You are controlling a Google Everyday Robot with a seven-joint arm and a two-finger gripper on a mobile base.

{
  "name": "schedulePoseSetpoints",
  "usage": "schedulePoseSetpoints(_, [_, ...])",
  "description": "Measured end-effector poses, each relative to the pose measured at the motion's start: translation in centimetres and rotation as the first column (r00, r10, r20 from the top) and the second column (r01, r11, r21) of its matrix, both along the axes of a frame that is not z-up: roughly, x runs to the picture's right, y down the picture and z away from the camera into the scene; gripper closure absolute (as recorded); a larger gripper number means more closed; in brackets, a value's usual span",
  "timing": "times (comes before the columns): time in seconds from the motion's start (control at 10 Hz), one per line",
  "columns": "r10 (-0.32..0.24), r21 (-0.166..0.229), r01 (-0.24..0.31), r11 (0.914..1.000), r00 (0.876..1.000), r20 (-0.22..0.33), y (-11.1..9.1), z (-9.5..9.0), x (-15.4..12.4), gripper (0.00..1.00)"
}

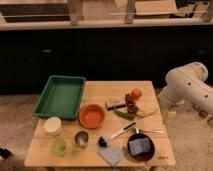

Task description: Place banana in plastic cup

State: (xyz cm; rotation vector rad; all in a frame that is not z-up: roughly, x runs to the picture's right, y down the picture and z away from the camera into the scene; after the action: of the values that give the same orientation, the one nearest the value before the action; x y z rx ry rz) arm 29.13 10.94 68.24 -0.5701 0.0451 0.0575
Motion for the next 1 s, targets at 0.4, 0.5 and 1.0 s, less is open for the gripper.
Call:
schedulePoseSetpoints(0.4, [-0.024, -0.011, 0.024, 0.9997, 1.0, 0.011, -0.1, 1.0, -0.5, 0.2])
schedulePoseSetpoints(0.5, [-0.03, -0.016, 0.03, 0.9994, 0.999, 0.013, 0.1, 1.0, -0.6, 0.2])
schedulePoseSetpoints(1.0, [-0.045, -0.027, 0.046, 0.9986, 0.999, 0.031, 0.3, 2.0, -1.0, 0.2])
